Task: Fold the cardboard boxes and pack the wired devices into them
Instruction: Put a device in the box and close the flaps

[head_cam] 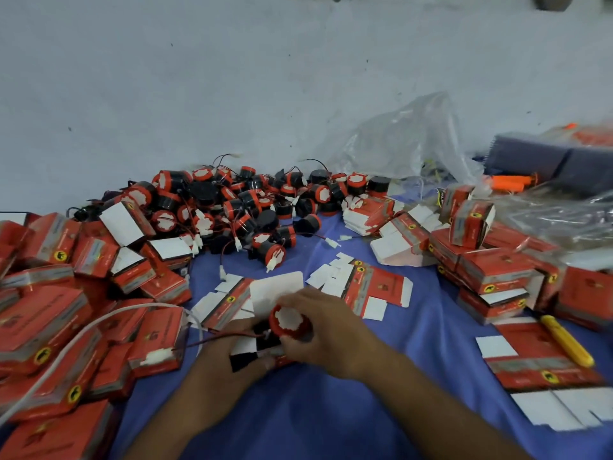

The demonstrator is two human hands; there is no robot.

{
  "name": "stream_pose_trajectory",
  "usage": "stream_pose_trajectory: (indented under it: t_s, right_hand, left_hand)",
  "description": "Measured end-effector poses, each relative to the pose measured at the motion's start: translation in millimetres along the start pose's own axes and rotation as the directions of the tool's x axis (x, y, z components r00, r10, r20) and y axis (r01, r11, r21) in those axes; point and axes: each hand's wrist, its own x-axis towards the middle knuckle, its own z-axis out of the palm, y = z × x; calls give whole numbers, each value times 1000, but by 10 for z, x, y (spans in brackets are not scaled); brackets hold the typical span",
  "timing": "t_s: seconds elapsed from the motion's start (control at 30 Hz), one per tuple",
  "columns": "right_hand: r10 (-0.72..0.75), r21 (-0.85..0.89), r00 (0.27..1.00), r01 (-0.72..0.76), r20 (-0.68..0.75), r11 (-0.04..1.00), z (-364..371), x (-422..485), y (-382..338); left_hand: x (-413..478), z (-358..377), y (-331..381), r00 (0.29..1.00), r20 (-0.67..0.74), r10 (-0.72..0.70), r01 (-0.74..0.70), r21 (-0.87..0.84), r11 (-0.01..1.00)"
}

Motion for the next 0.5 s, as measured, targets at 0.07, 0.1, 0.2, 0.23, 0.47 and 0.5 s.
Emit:
stream_pose_trajectory:
  t_s: [0.07,0.1,0.2,0.23,0.47,0.5]
  right_hand:
    - [0,-65,999,2,39,998,20,12,-12]
    - [17,-98,999,-12,51,995,30,18,-19]
    - [51,-181,998,-45,30,982,71,6,-59]
    - [49,-217,998,-42,25,975,89,-6,-78]
    - [66,-357,991,-22,113,934,125,-32,-106]
    - [67,-310,990,-26,122,950,104,-38,-124]
  left_hand:
    - [-2,7,-17,1000,-22,8,-9,-48,999]
    - [-5,10,-22,999,-46,10,-15,-98,995]
    - [6,14,-52,992,-104,72,-83,-99,992]
    - [8,16,-54,988,-113,107,-116,-71,991]
    - [73,57,27,977,-122,175,-167,76,983]
    - [95,77,46,977,-106,185,-177,81,981]
